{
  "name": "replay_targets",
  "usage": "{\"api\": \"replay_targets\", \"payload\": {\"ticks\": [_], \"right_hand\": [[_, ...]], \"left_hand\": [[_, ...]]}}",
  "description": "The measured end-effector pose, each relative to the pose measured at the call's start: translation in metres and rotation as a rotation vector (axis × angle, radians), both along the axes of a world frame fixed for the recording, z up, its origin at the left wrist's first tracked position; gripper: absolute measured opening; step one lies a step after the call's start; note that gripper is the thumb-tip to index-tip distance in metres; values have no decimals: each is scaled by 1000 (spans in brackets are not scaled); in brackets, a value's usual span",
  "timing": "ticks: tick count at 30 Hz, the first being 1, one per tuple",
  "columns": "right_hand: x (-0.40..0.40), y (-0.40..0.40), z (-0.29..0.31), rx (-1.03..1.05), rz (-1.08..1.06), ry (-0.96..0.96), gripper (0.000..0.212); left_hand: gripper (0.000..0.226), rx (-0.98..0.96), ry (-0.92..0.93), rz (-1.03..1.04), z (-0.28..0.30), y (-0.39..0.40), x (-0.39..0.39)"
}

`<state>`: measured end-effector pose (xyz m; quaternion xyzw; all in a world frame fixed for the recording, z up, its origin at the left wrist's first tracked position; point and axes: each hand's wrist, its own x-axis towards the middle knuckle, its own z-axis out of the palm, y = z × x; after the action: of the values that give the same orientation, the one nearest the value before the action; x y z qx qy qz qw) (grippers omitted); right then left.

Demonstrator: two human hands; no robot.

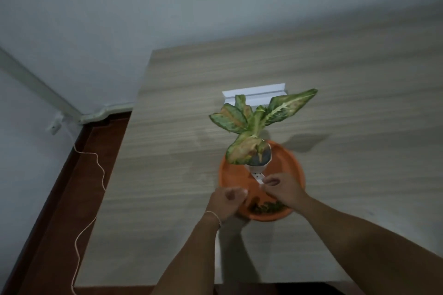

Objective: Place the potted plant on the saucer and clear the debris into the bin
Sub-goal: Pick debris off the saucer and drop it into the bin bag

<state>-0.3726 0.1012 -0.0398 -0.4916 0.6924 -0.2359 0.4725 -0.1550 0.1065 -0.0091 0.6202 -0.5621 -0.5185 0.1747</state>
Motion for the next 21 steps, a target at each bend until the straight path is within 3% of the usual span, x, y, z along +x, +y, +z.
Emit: {"api": "replay_targets", "payload": {"ticks": [8,21], "right_hand": [[1,1,-4,54,499,412,22],[4,1,-5,67,580,484,28]], "left_hand": [[28,-125,-607,-594,-9,-16,-24],[41,-178,-672,-580,-13,-23,-38]]}}
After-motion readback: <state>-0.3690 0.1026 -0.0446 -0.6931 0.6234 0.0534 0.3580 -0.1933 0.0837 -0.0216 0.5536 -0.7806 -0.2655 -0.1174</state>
